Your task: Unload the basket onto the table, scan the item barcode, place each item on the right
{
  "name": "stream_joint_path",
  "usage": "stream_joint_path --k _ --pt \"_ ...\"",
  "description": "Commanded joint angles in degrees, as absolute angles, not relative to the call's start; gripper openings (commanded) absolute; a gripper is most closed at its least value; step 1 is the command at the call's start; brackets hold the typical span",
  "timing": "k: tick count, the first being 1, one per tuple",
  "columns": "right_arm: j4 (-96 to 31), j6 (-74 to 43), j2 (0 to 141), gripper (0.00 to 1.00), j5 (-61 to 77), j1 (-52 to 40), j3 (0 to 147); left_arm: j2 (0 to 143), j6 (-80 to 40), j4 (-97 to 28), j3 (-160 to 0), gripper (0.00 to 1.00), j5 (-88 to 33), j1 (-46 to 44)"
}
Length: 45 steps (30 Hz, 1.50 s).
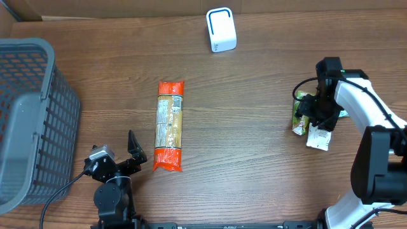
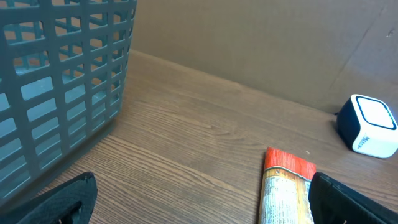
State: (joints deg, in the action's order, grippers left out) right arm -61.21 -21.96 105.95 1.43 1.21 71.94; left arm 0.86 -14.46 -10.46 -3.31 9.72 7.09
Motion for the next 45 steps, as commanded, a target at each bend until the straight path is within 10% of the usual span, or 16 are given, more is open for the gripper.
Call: stream_joint_path --k 1,11,27,45 --pt "-63.3 -19.5 103.9 0.79 5.2 1.2 75.2 0.3 -13.5 -10.5 -3.2 1.00 10.5 6.7" --pt "-69.2 -14.3 101.9 0.90 18.5 -6.4 89.6 0.3 -13.5 -10.5 -3.2 1.00 10.5 6.7" --pt "-34.7 -25.7 109.8 0.90 22.5 -39.9 80.3 0.3 -13.5 -10.5 -3.2 0.99 10.5 6.7" --pt "-23.6 -37.4 123.1 0.50 18.4 -49.5 80.3 0.3 -13.5 -10.5 -3.2 1.00 10.5 6.7"
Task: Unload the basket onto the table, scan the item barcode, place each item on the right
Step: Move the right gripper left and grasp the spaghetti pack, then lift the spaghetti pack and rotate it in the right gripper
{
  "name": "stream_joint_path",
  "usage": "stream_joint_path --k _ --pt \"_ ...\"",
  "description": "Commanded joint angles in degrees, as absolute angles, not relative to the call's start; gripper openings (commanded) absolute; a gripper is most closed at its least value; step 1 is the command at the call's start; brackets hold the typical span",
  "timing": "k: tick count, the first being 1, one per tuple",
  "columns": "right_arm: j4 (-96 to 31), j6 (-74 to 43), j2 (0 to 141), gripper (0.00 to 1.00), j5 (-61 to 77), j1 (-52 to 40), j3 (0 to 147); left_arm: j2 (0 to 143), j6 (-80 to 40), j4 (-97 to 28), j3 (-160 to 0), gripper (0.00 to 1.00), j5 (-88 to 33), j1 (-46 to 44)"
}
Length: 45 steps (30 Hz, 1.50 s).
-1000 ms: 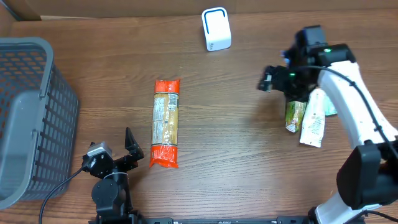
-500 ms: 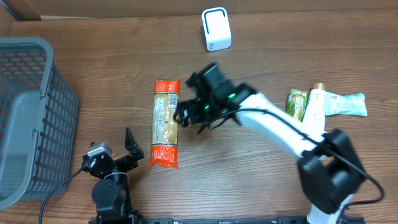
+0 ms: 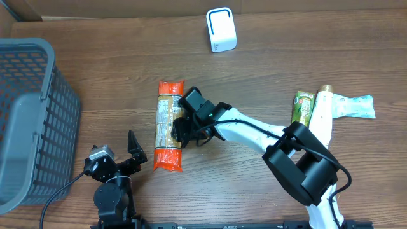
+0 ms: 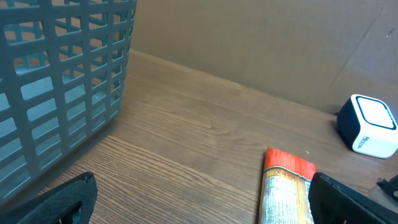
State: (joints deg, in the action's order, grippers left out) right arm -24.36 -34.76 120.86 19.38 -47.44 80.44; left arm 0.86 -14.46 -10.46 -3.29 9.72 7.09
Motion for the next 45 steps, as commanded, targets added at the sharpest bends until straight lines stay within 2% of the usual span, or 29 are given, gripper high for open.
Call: stream_joint_path --k 1,5,7,8,9,15,20,22,26,32,36,37,42,45 --pt "-23.6 -38.6 123.8 0.48 17.8 -50.0 80.3 0.3 -13.5 -10.5 -3.2 1.00 10.5 6.7" --pt "-23.6 -40.7 126.2 0.34 16.7 -51.1 80.3 0.3 -13.5 -10.5 -3.2 1.00 10.5 6.7" --pt "-23.9 -40.7 126.7 0.21 16.7 -51.1 80.3 0.3 -13.5 -10.5 -3.2 1.00 10.5 6.7" --pt "-24.1 -40.7 126.7 0.10 16.7 -51.0 80.3 0.3 -13.5 -10.5 -3.2 1.00 10.5 6.7" --pt "-24.4 -40.7 126.7 0.04 16.7 -50.9 80.3 0.3 -13.5 -10.5 -3.2 1.00 10.5 6.7" --pt "-30.5 -39.1 123.9 0.04 16.9 -48.1 80.4 0.3 -13.5 -10.5 -3.2 1.00 10.5 6.7" --pt "-40.4 -27.6 117.4 0.04 14.0 -45.1 80.4 0.3 -13.5 -10.5 -3.2 1.00 10.5 6.7" --pt "-44.8 -21.3 113.9 0.04 8.7 -44.3 80.4 0.3 -13.5 -10.5 -3.2 1.00 10.5 6.7" --pt "-52.5 8.8 109.4 0.04 3.5 -44.4 80.4 0.3 -13.5 -10.5 -3.2 1.00 10.5 6.7" --pt "-53.6 17.5 110.1 0.04 -14.1 -42.4 80.2 0.3 -13.5 -10.5 -3.2 1.00 10.5 6.7" --pt "-48.9 17.7 110.1 0.18 -16.0 -37.9 80.2 0.3 -13.5 -10.5 -3.2 1.00 10.5 6.7" --pt "-48.8 17.4 110.1 0.35 -15.2 -37.1 80.3 0.3 -13.5 -10.5 -3.2 1.00 10.5 6.7" --pt "-48.8 15.8 110.0 0.75 -7.2 -34.5 81.3 0.3 -13.5 -10.5 -3.2 1.00 10.5 6.7" --pt "-48.8 18.1 110.0 0.80 -0.5 -33.1 81.3 0.3 -13.5 -10.5 -3.2 1.00 10.5 6.7"
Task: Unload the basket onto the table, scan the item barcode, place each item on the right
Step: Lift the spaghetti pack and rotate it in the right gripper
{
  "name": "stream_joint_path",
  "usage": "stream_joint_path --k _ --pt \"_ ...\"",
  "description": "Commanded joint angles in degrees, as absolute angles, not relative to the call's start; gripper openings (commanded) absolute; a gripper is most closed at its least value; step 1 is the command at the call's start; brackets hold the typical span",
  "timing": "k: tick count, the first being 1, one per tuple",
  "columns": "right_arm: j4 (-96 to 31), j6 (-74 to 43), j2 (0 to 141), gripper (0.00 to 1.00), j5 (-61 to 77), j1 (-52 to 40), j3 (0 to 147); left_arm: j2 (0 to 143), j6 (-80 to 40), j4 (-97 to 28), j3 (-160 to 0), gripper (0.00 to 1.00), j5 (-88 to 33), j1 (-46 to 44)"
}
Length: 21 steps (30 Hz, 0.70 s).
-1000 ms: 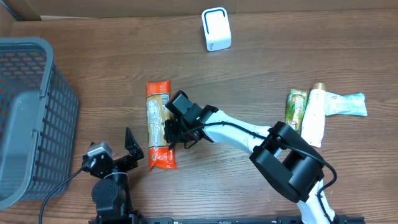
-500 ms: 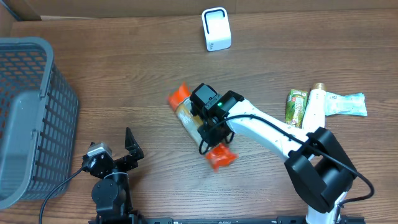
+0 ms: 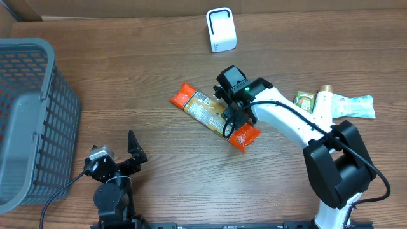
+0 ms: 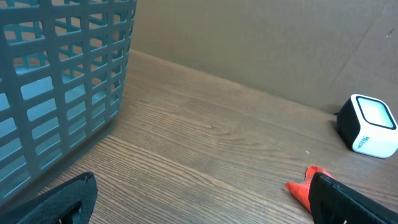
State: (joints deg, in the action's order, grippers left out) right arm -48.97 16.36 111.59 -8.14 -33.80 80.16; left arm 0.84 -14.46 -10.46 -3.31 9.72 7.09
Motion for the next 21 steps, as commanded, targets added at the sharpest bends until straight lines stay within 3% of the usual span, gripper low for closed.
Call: stream_joint_path --k 1,16,17,21 --pt "-49.0 20.1 110.1 0.81 3.4 -32.1 81.3 0.3 -13.5 -10.5 -3.2 0.99 10.5 6.7" --pt "-52.6 24.1 118.9 0.76 18.3 -27.7 81.0 0.3 -13.5 -10.5 -3.2 0.99 10.5 6.7" --pt "-53.3 24.1 119.5 0.73 19.4 -27.7 81.0 0.3 -13.5 -10.5 -3.2 1.00 10.5 6.7" --pt "-55.4 22.2 120.7 0.47 22.7 -27.7 80.6 0.3 -13.5 -10.5 -3.2 1.00 10.5 6.7"
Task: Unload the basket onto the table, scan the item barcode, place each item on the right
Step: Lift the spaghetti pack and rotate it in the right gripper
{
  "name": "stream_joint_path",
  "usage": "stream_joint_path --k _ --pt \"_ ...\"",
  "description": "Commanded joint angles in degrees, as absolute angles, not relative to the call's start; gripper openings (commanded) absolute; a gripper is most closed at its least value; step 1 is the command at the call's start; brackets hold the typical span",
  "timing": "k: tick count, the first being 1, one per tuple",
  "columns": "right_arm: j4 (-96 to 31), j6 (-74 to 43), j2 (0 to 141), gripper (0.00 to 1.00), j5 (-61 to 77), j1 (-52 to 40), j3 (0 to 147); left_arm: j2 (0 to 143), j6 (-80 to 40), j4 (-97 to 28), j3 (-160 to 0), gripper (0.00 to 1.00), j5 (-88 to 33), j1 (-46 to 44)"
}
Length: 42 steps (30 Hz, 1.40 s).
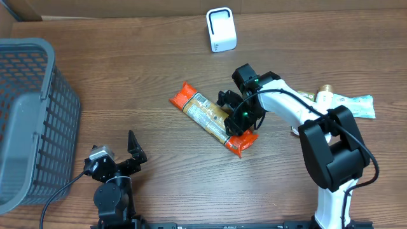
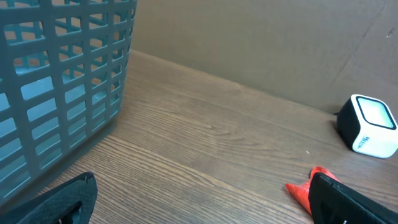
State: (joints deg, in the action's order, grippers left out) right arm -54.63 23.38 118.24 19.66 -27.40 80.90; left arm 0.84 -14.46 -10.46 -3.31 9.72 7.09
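The item is a long clear packet with orange ends [image 1: 208, 116], lying slantwise in the middle of the table; its upper left end also shows as an orange tip [image 2: 303, 190] in the left wrist view. My right gripper [image 1: 240, 116] is on the packet's lower right half, its fingers across the width and shut on it. The white scanner [image 1: 220, 30] stands at the back, also seen as a white box [image 2: 372, 124]. My left gripper [image 1: 121, 159] rests open near the front edge, nothing between its fingertips [image 2: 64, 199].
A grey mesh basket [image 1: 25, 114] fills the left side and looms close in the left wrist view as a grid wall [image 2: 62, 74]. A white tube and pouch [image 1: 346, 104] lie at the right, partly under my right arm. A cardboard wall runs along the back.
My right gripper has shifted a little to the right on the packet and the arm has turned. The packet's lower right end has slid slightly down and left. The left arm has not moved.
The packet lay upright left of centre while my right gripper was over the items at the far right. Then the right gripper was down on the packet. After that the packet lay slantwise nearer the centre, held by the gripper, where it still is.
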Motion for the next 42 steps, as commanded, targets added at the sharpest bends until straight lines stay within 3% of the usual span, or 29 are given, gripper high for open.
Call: stream_joint_path --k 1,6,16,23,31,38,42 --pt "-55.7 21.0 120.7 0.40 22.7 -27.7 80.5 0.3 -13.5 -10.5 -3.2 1.00 10.5 6.7" --pt "-56.3 13.2 120.7 0.04 23.3 -27.8 80.5 0.3 -13.5 -10.5 -3.2 1.00 10.5 6.7" --pt "-55.5 7.7 119.1 0.04 28.5 -27.2 81.4 0.3 -13.5 -10.5 -3.2 1.00 10.5 6.7" --pt "-54.9 -1.2 109.4 0.04 17.3 -27.6 81.5 0.3 -13.5 -10.5 -3.2 1.00 10.5 6.7" --pt "-58.1 -1.8 102.9 0.04 13.0 -27.8 81.5 0.3 -13.5 -10.5 -3.2 1.00 10.5 6.7" --pt "-60.9 -7.3 98.8 0.04 3.8 -28.1 81.5 0.3 -13.5 -10.5 -3.2 1.00 10.5 6.7" --pt "-63.8 -16.2 97.4 0.04 -15.8 -32.3 81.5 0.3 -13.5 -10.5 -3.2 0.99 10.5 6.7"
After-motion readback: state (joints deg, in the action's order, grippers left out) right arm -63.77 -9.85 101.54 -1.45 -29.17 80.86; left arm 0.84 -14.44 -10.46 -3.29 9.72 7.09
